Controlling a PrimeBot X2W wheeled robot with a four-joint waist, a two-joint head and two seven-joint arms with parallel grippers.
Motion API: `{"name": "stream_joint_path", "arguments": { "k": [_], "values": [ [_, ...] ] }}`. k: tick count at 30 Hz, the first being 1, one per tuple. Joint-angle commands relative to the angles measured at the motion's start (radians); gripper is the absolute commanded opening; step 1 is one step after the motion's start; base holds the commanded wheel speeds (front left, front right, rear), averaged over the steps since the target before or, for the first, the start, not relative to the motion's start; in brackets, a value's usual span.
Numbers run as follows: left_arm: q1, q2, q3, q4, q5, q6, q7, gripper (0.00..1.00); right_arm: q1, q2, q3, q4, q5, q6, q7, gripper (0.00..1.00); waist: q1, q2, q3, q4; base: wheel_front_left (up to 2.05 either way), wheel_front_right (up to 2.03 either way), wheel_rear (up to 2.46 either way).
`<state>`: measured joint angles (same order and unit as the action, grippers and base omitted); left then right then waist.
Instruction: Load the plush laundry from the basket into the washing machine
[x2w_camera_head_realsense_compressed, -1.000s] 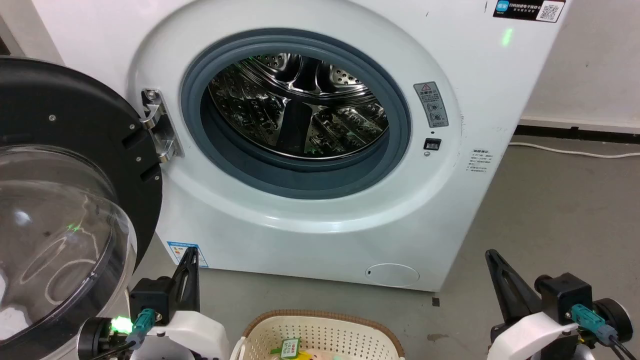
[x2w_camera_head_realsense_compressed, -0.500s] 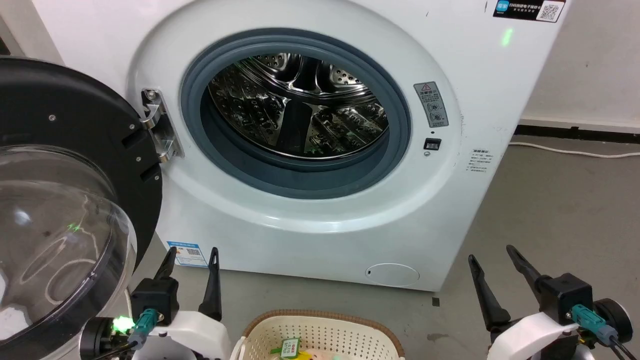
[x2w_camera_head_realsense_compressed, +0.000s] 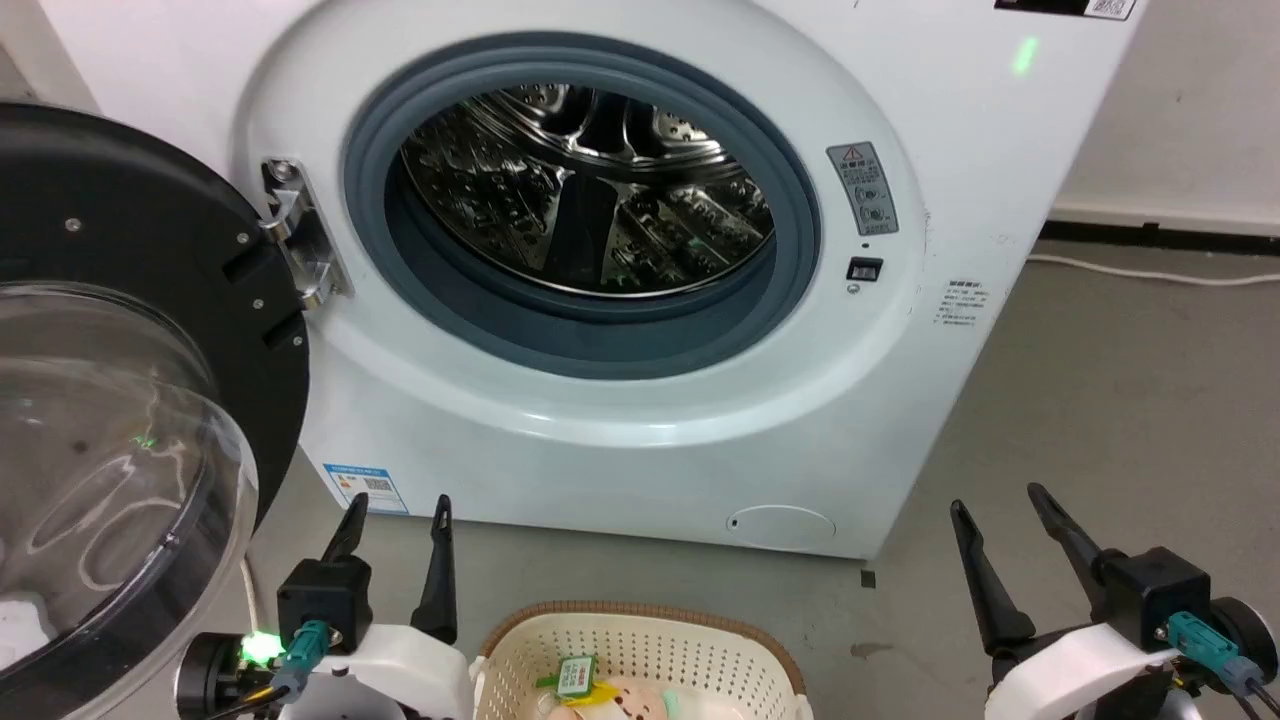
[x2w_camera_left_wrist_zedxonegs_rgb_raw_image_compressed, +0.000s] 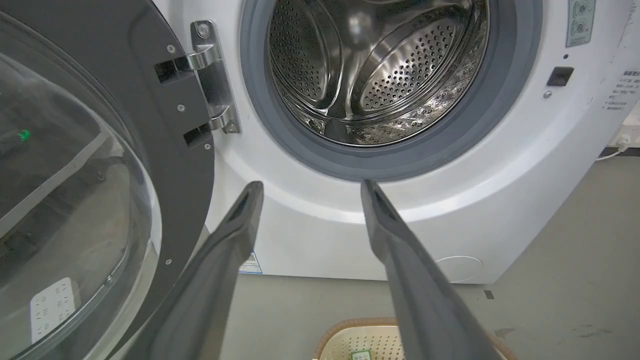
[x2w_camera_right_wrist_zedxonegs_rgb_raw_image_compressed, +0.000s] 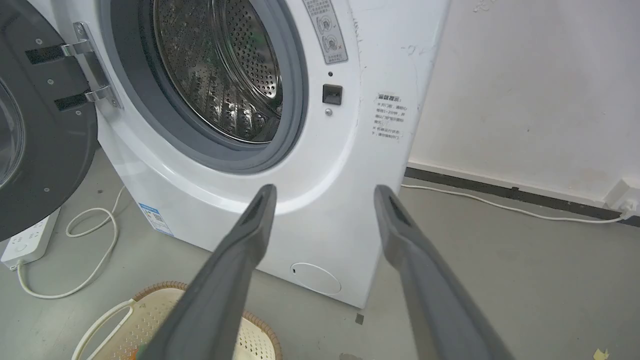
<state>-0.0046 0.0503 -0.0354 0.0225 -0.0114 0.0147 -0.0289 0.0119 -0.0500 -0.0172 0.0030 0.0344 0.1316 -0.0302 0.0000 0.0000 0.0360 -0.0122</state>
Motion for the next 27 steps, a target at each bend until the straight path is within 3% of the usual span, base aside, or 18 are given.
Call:
{"name": "stream_joint_path", "arguments": {
  "k": [1, 12, 27],
  "values": [
    [-0.019, 0.0, -0.01, 0.011, -0.003, 0.002, -0.013, 1.0, -0.012, 0.0, -0.006, -0.007, 0.01, 0.0, -0.012, 1.0, 0.0, 0.0, 0.016, -0.006, 0.0, 0.0, 0.0],
    [-0.077, 0.009, -0.044, 0.106, 0.003, -0.013, -0.033, 1.0, -0.042, 0.0, -0.016, -0.025, 0.035, 0.0, -0.033, 1.0, 0.0, 0.0, 0.098, -0.034, 0.0, 0.0, 0.0],
    [-0.197, 0.042, -0.081, 0.345, -0.006, -0.037, -0.043, 1.0, -0.087, 0.0, -0.004, -0.044, 0.084, 0.0, -0.064, 1.0, 0.0, 0.0, 0.229, -0.093, 0.0, 0.0, 0.0]
  ]
}}
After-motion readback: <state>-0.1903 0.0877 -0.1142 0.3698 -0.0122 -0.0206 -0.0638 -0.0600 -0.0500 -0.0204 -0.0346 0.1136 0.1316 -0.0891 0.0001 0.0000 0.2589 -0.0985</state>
